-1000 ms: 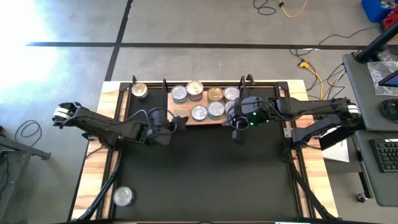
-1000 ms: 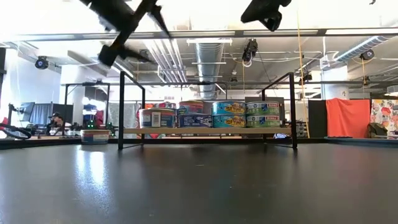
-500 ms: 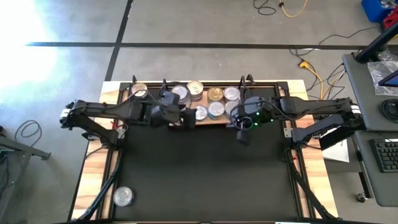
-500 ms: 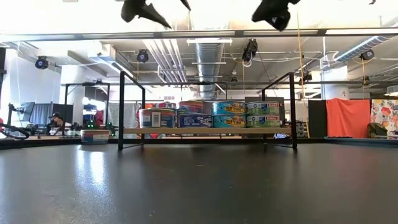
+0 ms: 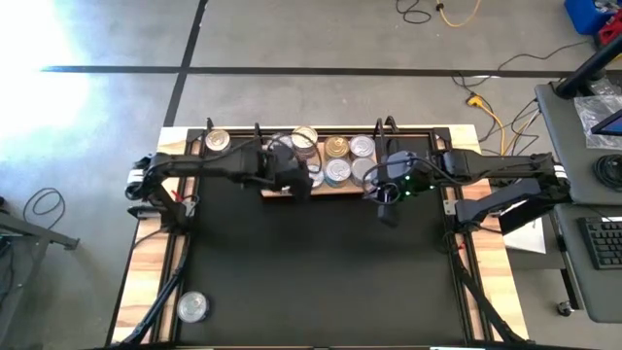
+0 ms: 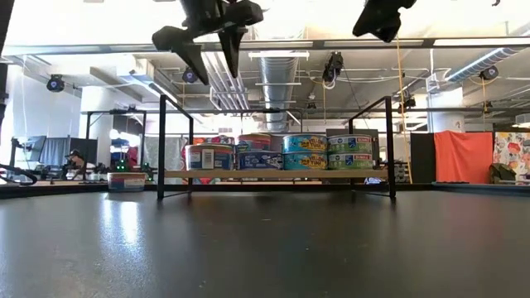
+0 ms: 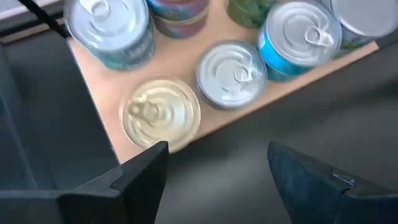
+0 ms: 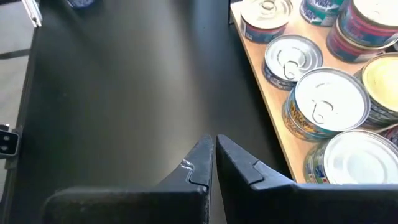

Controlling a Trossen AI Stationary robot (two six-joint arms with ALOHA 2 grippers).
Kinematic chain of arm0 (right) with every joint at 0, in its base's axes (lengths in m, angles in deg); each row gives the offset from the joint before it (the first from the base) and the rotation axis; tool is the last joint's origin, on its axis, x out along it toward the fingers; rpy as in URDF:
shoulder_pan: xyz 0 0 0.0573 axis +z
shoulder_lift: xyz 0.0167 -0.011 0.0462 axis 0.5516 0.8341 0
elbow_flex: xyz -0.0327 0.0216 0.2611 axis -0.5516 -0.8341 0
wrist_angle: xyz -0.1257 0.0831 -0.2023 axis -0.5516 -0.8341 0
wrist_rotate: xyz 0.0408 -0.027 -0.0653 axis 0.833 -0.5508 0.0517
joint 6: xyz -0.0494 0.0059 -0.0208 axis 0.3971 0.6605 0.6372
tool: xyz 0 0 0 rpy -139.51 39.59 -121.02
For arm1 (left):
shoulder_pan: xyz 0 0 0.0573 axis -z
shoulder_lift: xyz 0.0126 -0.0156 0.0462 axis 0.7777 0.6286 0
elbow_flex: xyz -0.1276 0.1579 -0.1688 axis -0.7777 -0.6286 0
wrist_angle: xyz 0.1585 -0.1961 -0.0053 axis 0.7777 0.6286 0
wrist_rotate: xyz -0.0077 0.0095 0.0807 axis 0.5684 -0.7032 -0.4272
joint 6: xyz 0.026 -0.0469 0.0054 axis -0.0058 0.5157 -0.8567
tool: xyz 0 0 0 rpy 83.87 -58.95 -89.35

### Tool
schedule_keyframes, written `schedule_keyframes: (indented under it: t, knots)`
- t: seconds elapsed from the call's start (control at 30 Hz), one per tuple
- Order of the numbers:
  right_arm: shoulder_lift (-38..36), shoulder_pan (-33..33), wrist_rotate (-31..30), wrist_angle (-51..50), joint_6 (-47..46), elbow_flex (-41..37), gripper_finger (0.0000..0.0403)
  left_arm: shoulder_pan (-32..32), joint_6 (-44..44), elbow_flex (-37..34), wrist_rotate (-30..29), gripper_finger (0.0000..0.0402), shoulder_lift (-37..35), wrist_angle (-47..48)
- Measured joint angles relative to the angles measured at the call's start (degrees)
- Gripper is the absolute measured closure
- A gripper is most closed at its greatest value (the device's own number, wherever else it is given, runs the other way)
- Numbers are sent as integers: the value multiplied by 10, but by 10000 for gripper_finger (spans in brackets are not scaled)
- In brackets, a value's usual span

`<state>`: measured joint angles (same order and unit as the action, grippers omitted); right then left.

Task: Stack canned seafood by type on shelf
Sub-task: Put the blue-pink tuna can on the shelf

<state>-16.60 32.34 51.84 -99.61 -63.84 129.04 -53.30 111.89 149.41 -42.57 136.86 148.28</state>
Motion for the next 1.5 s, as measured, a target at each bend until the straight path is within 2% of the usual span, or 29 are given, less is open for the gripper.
schedule_keyframes:
  t: [0.23, 0.4, 0.53, 0.7, 0.77, 0.83, 0.9, 1.07, 1.2, 1.33, 1.4, 1.5]
  knots:
    - [-4, 0, 0, 6, 21, 0, 390, -42, -41, 12, -7, 159, -10, 6]
    - [-3, 18, 21, 34, 65, -1, 390, -44, -62, 11, -36, 158, -10, -2]
    - [-8, 48, 19, 75, 86, -1, 390, -27, -79, 10, -41, 140, -10, -20]
    - [-23, 98, -50, 102, 71, -1, 390, 4, -130, 10, -53, 95, -10, -38]
    - [-30, 116, -72, 100, 69, -1, 390, -3, -134, 9, -33, 76, -10, -20]
    - [-37, 126, -87, 91, 63, -1, 390, -36, -129, 8, 21, 64, -10, 1]
    - [-44, 127, -89, 69, 51, 0, 390, -73, -123, 7, 40, 62, -7, -3]
    - [-56, 112, -29, -23, 39, 21, 390, -138, -114, 12, 66, 78, 0, -40]
    - [-71, 113, -21, -63, 28, 43, 390, -139, -139, 11, 70, 91, 3, -24]
    - [-88, 103, -26, -62, 43, 52, 390, -154, -195, 8, 107, 96, 9, 6]
    - [-90, 89, -26, -61, 45, 58, 390, -164, -219, 8, 140, 111, 10, 7]
    - [-90, 69, -4, -73, 45, 69, 390, -165, -262, 9, 173, 162, 23, 13]
